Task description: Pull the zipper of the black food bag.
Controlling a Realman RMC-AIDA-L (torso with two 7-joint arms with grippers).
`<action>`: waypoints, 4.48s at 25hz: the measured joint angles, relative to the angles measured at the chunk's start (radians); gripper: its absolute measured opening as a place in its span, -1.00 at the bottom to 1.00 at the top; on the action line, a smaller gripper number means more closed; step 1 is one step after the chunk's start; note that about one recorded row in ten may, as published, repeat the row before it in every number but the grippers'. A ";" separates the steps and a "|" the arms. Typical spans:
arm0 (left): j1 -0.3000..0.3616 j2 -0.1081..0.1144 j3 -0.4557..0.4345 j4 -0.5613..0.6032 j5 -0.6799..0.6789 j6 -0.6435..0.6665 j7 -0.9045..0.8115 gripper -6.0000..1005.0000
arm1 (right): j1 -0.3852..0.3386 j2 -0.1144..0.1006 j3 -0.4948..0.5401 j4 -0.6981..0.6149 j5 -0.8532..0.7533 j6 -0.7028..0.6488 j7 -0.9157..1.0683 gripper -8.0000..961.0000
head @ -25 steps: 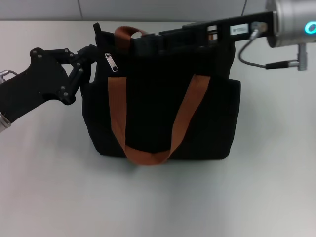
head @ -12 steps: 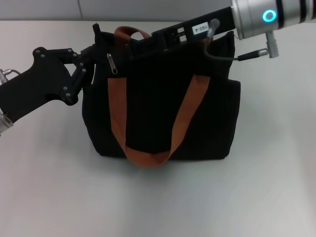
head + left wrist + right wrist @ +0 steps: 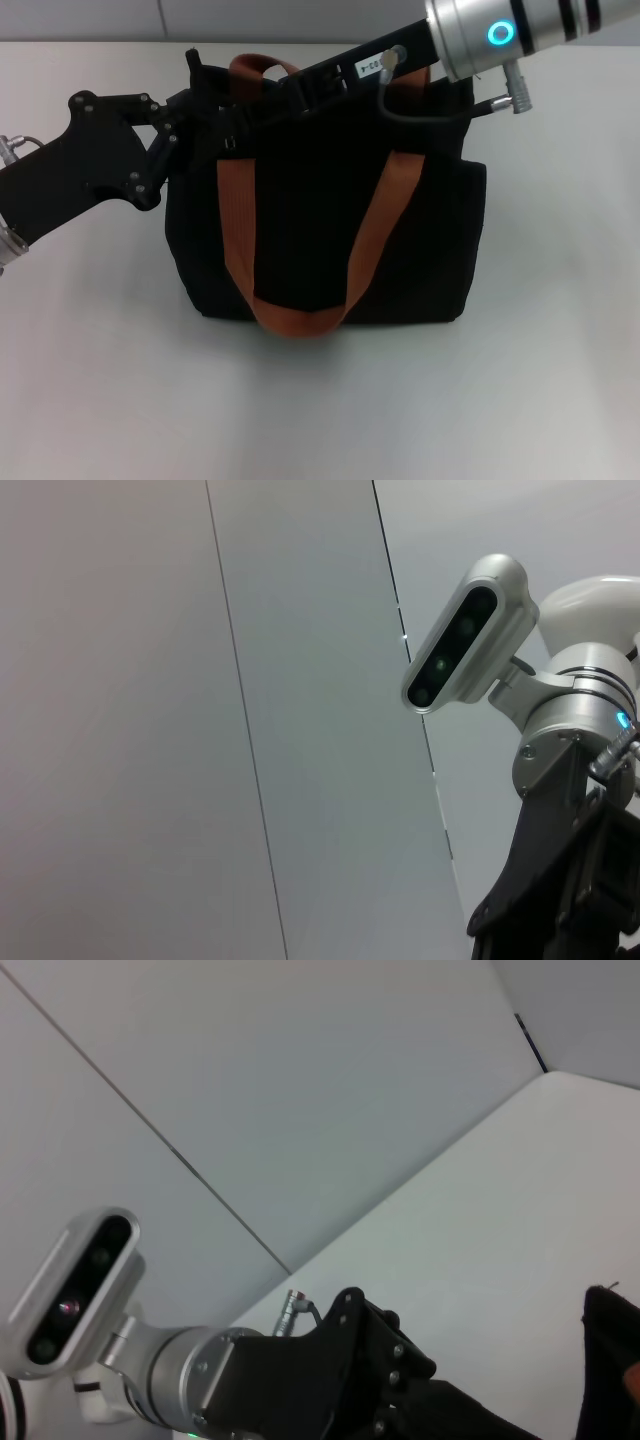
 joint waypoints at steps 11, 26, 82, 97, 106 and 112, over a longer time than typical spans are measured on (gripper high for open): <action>-0.015 -0.002 -0.003 -0.012 0.000 0.000 -0.001 -0.94 | 0.017 0.012 -0.061 -0.001 -0.005 0.063 0.012 -0.07; -0.008 0.000 -0.004 -0.012 -0.012 0.009 -0.002 -0.94 | 0.000 0.014 -0.060 -0.018 -0.002 0.074 0.021 -0.72; 0.013 0.005 -0.031 -0.007 -0.016 0.021 -0.002 -0.94 | -0.244 0.020 -0.238 -0.581 -0.245 0.089 0.443 -0.98; 0.005 0.008 -0.050 -0.009 -0.017 -0.007 -0.002 -0.94 | -0.459 0.021 -0.180 -0.847 -0.318 0.031 0.515 -0.98; 0.009 0.005 -0.048 -0.011 -0.014 -0.005 -0.002 -0.93 | -0.525 0.021 -0.088 -0.781 -0.091 0.063 0.322 -0.97; 0.012 0.003 -0.050 -0.012 -0.009 -0.008 -0.016 -0.93 | -0.586 0.012 0.091 -0.524 0.301 -0.029 -0.084 -0.78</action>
